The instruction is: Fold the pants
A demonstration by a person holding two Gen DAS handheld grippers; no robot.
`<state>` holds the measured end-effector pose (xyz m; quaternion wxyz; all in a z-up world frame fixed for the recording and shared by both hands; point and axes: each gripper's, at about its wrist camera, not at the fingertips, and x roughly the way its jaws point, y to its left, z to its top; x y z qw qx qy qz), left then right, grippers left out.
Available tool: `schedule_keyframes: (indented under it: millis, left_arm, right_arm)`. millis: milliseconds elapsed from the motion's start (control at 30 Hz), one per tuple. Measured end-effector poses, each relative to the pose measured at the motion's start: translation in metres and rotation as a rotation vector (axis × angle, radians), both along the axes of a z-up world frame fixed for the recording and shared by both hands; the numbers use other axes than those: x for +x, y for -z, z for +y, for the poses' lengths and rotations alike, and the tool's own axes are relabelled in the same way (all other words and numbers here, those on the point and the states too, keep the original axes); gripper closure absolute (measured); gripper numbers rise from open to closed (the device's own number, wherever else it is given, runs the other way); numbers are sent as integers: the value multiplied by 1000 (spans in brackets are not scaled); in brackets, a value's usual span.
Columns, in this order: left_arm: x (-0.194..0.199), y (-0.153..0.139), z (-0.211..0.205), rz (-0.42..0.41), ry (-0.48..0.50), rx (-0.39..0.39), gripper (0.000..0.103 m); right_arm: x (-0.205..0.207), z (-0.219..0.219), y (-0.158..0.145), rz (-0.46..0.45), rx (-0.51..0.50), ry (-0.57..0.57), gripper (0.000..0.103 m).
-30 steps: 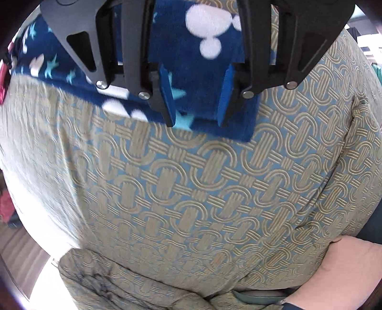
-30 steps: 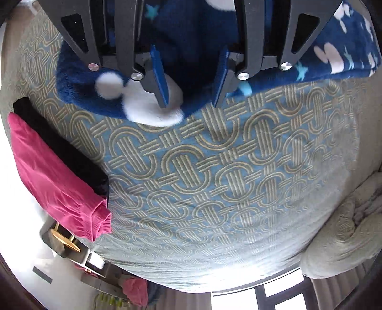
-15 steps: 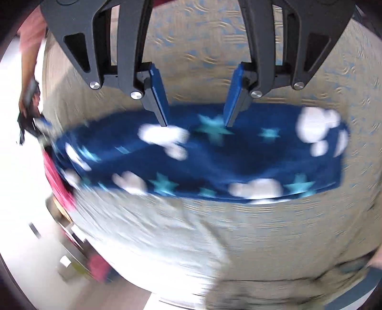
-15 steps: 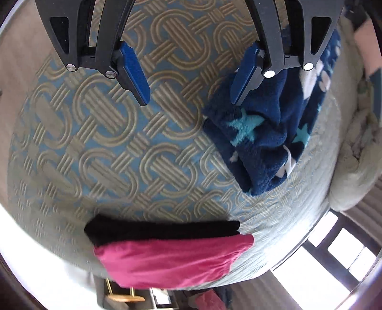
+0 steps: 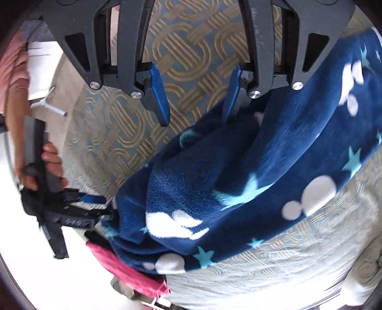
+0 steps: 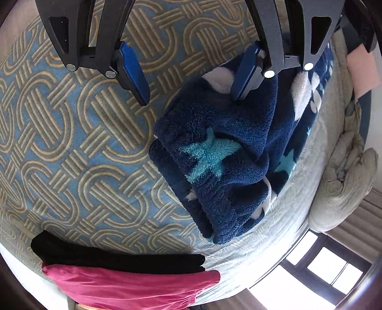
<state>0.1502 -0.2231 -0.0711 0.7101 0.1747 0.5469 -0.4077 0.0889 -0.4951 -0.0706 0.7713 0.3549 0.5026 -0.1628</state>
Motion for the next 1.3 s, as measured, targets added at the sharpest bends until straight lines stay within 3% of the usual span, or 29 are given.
schedule_keyframes:
  millis: [233,367,433,500,667,800,933,967,1000,1033,1100,1233,1300]
  left_arm:
    - [11,5,-18,-92,-37,34,55]
    - [23,17,-39,-77,-60,59,56]
    - [30,25,-46,-25,-86,64,78]
    - [31,25,-42,13,-130,34,82]
    - [12,4,-11,75,-136,-73,89]
    - [-20,-22,9,21,-118,-137,89]
    - [-35,-21,12,3,-130,-141,89]
    - [-37,-17,12,14,-133,-135,89]
    - [-38,-14,12,19,-134,-129,89]
    - [-36,-11,11,25,-137,-124,89]
    - [-33,-5,8,33,-148,-126,89]
    - [-42,-17,7,4,-142,-139,89]
    - [-58,-29,10,-1,-117,-149,89]
  right_arm:
    - [-14,-11,3,-24,39,-6,31]
    - [-18,-20,10,-51,110,44,27]
    - [-12,-24,12,-54,134,77,22]
    - [-3,-25,15,-52,157,102,19]
    - [5,-24,15,-54,216,160,17]
    - [2,-13,2,-143,284,105,17]
    - [14,-13,10,-85,246,106,17]
    - [16,-16,17,-93,275,122,22]
    - [15,-18,20,-103,286,142,59]
    - [15,-20,22,-98,279,159,80]
    - [13,-20,17,-106,255,146,88]
    - [-4,-9,-31,-165,102,79,90]
    - [-19,-7,-51,-187,86,58,90]
